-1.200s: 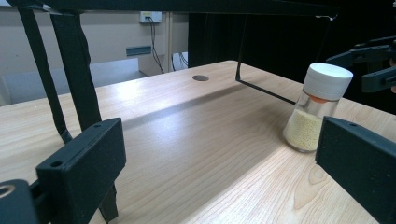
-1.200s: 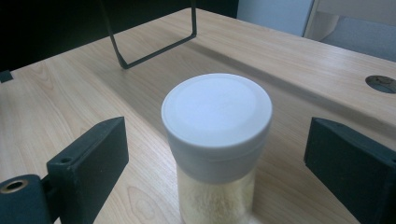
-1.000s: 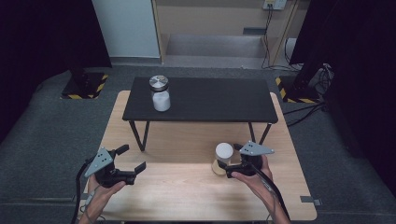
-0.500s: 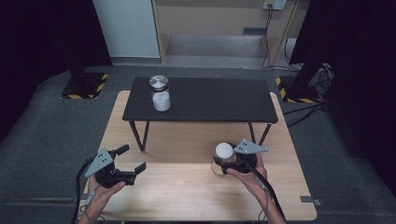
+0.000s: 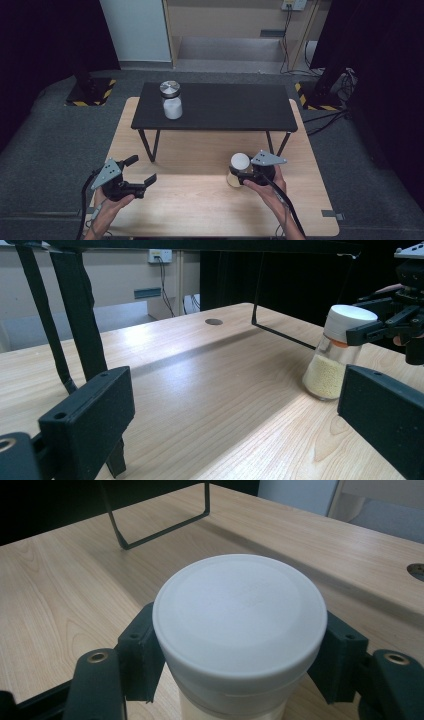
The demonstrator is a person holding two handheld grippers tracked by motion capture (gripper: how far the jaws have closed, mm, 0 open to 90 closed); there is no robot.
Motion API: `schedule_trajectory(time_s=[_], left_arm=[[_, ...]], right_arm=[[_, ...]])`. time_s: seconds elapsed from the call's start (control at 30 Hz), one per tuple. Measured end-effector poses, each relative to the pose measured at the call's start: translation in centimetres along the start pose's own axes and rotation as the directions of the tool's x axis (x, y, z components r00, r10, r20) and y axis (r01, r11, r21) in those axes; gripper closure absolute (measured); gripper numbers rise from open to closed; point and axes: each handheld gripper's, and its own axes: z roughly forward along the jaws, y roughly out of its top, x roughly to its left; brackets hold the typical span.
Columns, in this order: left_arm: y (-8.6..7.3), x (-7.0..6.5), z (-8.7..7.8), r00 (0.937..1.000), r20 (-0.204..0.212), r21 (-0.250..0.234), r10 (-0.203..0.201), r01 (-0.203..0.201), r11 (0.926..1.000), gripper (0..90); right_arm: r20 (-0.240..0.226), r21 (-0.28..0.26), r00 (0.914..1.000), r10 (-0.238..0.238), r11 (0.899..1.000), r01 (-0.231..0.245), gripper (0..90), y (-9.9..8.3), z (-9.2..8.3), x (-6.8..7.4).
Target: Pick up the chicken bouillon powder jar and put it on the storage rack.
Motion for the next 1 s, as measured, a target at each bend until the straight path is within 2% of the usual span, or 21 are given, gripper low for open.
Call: schedule_trajectory(time_s=[0.23, 0.5, 0.77, 1.0], left_arm=[[0.0, 0.0, 0.0, 1.0, 0.0, -0.001, -0.001, 0.001, 1.0, 0.6], [0.0, 0.0, 0.0, 1.0, 0.001, 0.001, -0.001, 0.001, 1.0, 0.6], [0.0, 0.0, 0.0, 1.0, 0.0, 0.001, 0.0, 0.0, 1.0, 0.6], [0.0, 0.0, 0.1, 1.0, 0.0, 0.005, 0.003, -0.003, 1.0, 0.6]], right_arm=[[0.003, 0.012, 0.9999, 0.011, 1.0, -0.011, 33.2, 0.3, -0.2, 0.2], [-0.01, -0.001, 0.9998, 0.017, 1.0, -0.017, 32.7, 0.9, -1.3, 0.2], [-0.03, -0.031, 0.9989, 0.036, 0.999, -0.037, 32.7, 2.2, -3.0, 0.0], [-0.064, -0.045, 0.9978, 0.015, 0.999, -0.018, 32.7, 3.9, -4.4, -0.3]])
